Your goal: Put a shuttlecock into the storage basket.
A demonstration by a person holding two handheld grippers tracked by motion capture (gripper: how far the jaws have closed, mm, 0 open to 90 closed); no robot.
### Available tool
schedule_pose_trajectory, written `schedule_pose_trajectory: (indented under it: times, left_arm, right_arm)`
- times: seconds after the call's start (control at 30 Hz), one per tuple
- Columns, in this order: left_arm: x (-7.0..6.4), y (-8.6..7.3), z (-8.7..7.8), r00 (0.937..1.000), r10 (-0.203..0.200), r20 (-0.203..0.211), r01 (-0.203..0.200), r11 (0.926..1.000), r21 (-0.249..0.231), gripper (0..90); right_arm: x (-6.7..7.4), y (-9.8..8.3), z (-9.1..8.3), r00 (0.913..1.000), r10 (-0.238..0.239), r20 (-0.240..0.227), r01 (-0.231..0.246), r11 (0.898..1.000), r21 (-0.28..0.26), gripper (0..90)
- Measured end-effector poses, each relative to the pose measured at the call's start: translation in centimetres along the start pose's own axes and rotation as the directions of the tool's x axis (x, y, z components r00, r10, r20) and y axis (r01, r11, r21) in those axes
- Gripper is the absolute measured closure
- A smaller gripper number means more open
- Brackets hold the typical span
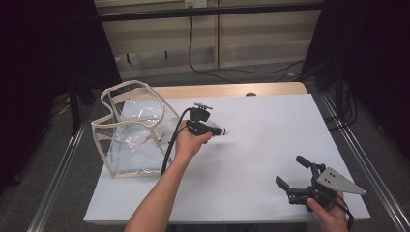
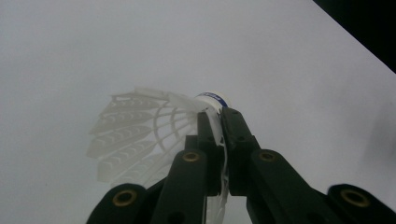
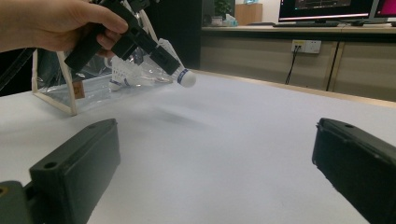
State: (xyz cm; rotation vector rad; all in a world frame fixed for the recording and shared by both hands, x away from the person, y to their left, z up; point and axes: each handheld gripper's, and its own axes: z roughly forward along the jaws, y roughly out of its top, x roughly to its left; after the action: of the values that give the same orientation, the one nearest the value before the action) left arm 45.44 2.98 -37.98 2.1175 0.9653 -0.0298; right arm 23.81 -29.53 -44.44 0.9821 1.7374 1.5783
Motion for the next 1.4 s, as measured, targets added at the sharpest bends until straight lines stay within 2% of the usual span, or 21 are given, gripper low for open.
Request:
schedule_pose_trajectory:
  times: [0.1,0.2,0.37,0.77,1.4]
  left_arm:
    - [-0.4,0.3,-0.5,0.9999,0.016,0.001,-0.016,0.9998,0.007,87.8]
    - [-0.6,0.6,-1.0,0.9998,0.005,0.017,-0.005,1.0000,-0.002,87.8]
    - [-0.9,1.2,-1.9,0.9998,0.016,0.009,-0.016,0.9999,0.001,87.8]
    - [-1.2,2.1,-3.6,0.9997,0.005,0.022,-0.005,1.0000,-0.004,87.8]
    - [-1.7,3.1,-5.5,0.9996,0.006,0.028,-0.006,0.9999,-0.013,87.6]
  right_arm:
    - [0.0,0.0,0.0,1.0000,0.000,0.000,0.000,1.000,0.000,0.7]
    - [0.0,0.0,0.0,1.0000,-0.001,-0.001,0.001,1.000,0.000,0.7]
    - [0.0,0.0,0.0,1.0000,-0.003,-0.001,0.003,1.000,0.001,0.7]
    - [0.0,0.0,0.0,1.0000,-0.003,0.001,0.003,1.000,-0.001,0.7]
    - [0.0,0.0,0.0,1.0000,-0.003,0.001,0.003,1.000,-0.001,0.7]
